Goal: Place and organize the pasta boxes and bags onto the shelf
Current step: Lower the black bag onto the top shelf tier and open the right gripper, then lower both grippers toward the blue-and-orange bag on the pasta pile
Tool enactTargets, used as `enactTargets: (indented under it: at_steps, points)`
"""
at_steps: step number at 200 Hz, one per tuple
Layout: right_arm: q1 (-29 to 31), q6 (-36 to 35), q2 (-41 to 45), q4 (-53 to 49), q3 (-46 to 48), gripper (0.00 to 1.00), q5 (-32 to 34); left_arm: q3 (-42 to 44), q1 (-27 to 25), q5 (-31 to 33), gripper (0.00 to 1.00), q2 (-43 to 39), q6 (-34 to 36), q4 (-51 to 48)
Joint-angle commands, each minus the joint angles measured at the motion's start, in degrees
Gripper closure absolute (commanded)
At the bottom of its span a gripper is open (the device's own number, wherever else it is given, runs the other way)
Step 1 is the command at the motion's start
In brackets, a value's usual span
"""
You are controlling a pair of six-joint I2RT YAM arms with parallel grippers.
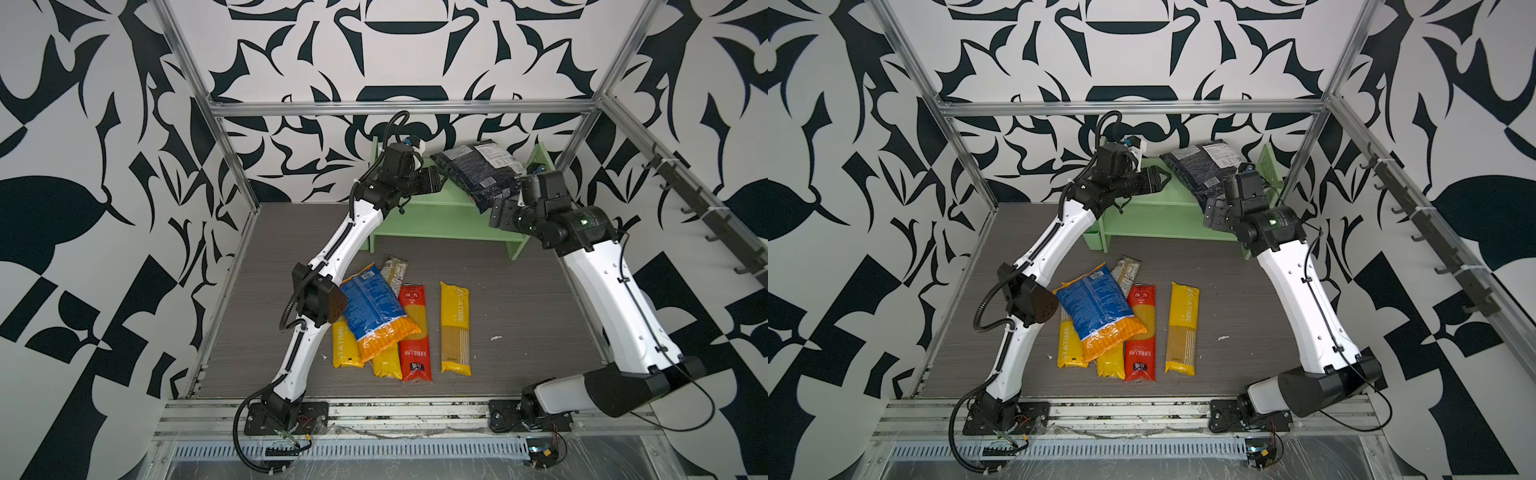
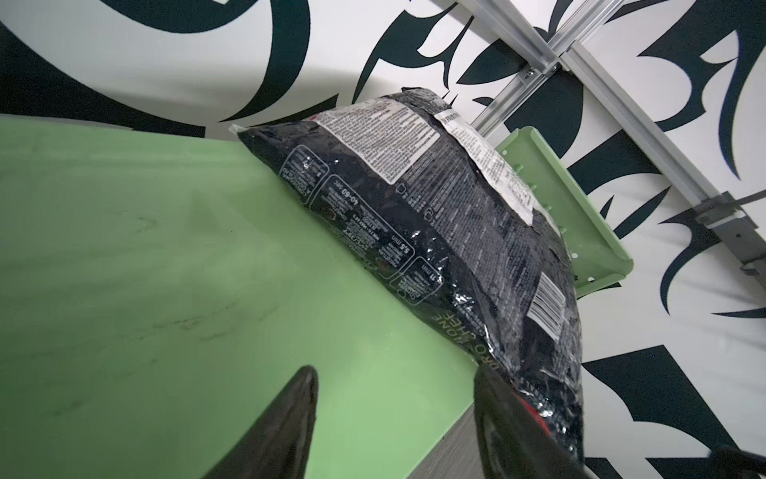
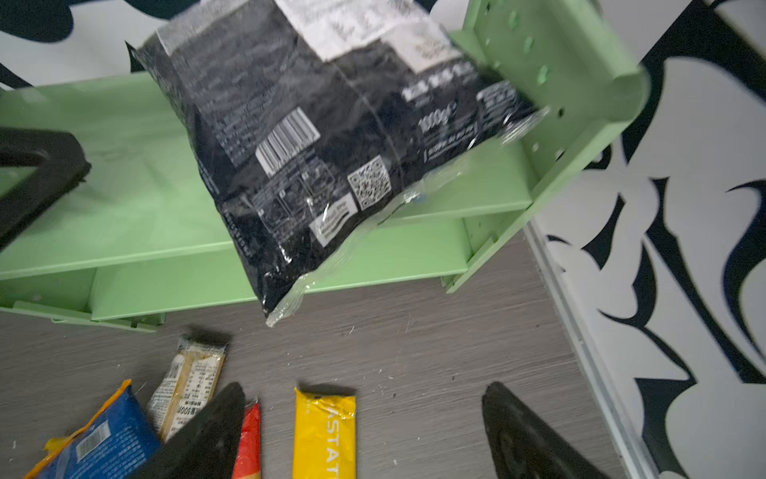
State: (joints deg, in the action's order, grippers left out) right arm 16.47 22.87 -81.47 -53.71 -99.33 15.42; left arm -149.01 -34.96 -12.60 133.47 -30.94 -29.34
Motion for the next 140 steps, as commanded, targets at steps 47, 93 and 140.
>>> enactTargets:
  at_steps: [47,93,140]
  points:
    - [-1.34,4.99,-3.50,14.41,4.38,0.16,-7.60,11.66,-0.38,2.22,0.35,-9.58,3.54,-1.64]
    - [-1.48,5.61,-6.04,17.12,3.89,0.19,-11.15,17.14,-0.68,6.23,0.35,-16.76,6.63,-5.66]
    - [-0.39,5.27,-3.04,14.22,7.41,0.18,-14.19,30.09,-1.43,13.15,0.22,-29.07,8.61,-7.81]
